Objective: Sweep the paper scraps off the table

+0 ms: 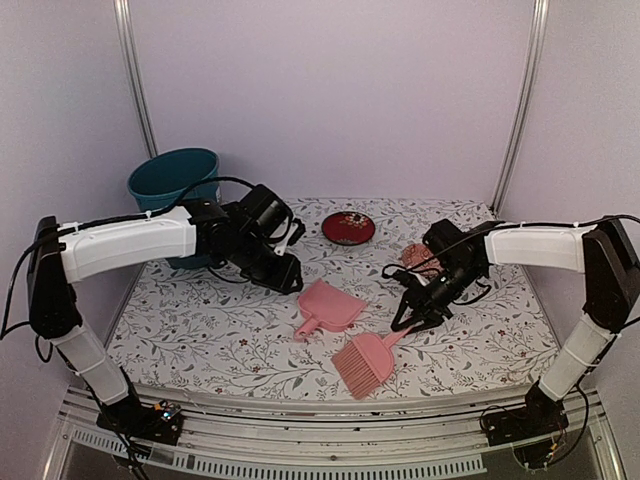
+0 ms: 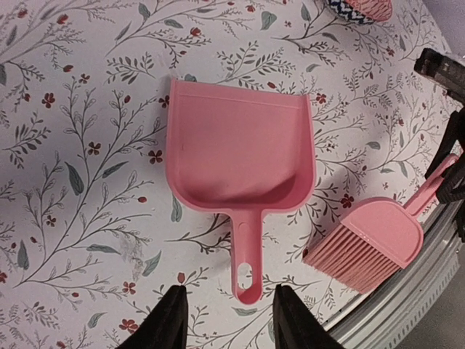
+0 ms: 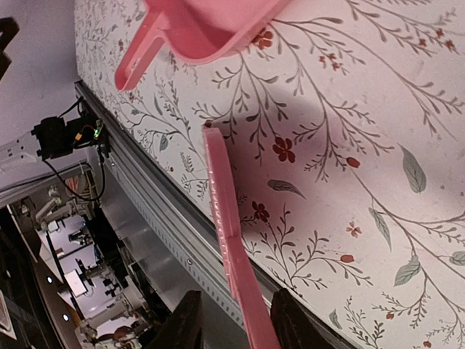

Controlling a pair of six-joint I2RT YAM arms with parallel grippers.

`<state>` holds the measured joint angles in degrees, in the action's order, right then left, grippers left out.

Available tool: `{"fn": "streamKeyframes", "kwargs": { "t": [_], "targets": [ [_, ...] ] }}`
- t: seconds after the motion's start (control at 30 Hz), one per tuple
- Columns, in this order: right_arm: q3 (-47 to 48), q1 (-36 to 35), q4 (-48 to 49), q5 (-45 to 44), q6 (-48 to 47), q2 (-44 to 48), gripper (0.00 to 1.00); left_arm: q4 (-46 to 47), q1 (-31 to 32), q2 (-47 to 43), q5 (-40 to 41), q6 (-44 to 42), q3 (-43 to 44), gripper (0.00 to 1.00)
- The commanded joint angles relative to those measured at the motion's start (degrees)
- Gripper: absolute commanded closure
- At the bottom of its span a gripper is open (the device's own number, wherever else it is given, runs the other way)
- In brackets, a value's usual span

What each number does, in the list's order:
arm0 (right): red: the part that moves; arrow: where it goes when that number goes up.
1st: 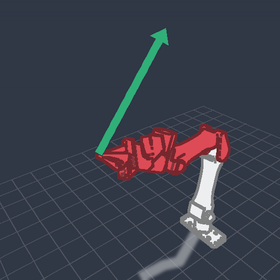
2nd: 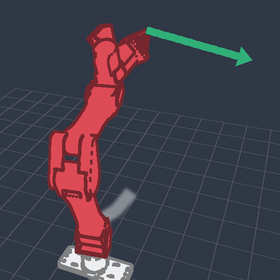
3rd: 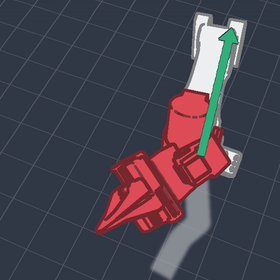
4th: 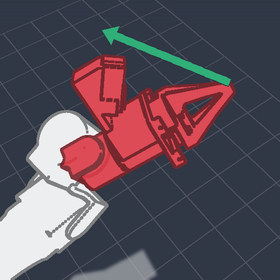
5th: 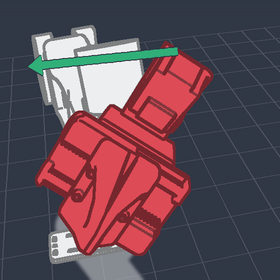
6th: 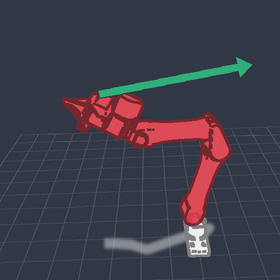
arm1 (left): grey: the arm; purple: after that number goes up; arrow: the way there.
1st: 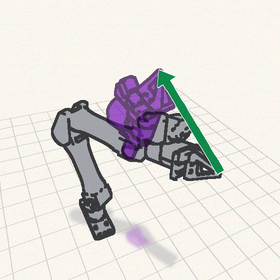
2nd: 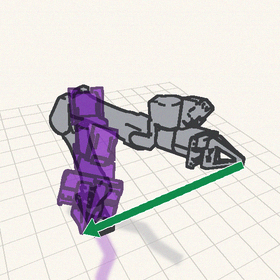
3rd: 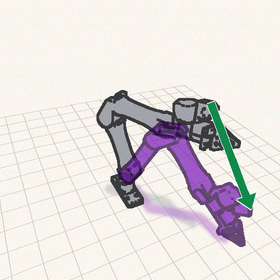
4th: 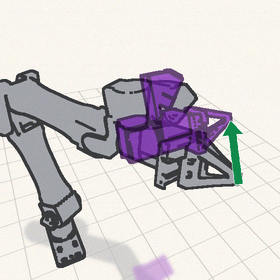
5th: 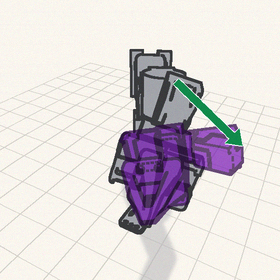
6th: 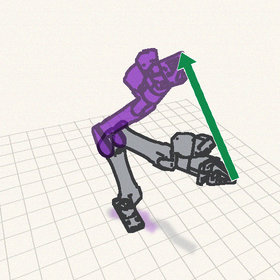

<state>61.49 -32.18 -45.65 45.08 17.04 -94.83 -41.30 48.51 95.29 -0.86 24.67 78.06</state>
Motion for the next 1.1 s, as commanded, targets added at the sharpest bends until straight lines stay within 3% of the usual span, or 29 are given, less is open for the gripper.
{"fn": "streamKeyframes", "kwargs": {
  "t": [0.0,0.23,0.3,0.4,0.87,1.07],
  "targets": [
    [1.1,-0.34,0.48,-4.1,-2.3,-1.63,0.61,0.91,-0.86,-1.59,-0.44,0.11,-0.98,0.58],
    [0.56,-0.26,-0.67,-13.28,-2.4,-1.5,0.5,0.96,-1.3,-3.1,-0.43,0.25,-2.78,0.58],
    [0.87,-0.21,-1.42,-18.67,-2.03,-0.53,0.37,0.96,-1.59,-3.62,-0.52,0.12,-3.41,0.58],
    [0.89,-0.13,-1.82,-23.13,-1.25,1.35,0.26,0.96,-1.8,-4.25,-0.36,-0.13,-4.15,0.58],
    [4.91,3.09,-2.01,-38.38,-1.09,15.03,0.25,-2.05,-5.93,-11.13,7.04,-4.65,-3.61,0.57],
    [6.31,5.15,2.72,-48.72,-0.43,24.06,0.13,-2.73,-10.2,-16.4,13.0,-8.13,-1.83,0.52]
  ]
}}
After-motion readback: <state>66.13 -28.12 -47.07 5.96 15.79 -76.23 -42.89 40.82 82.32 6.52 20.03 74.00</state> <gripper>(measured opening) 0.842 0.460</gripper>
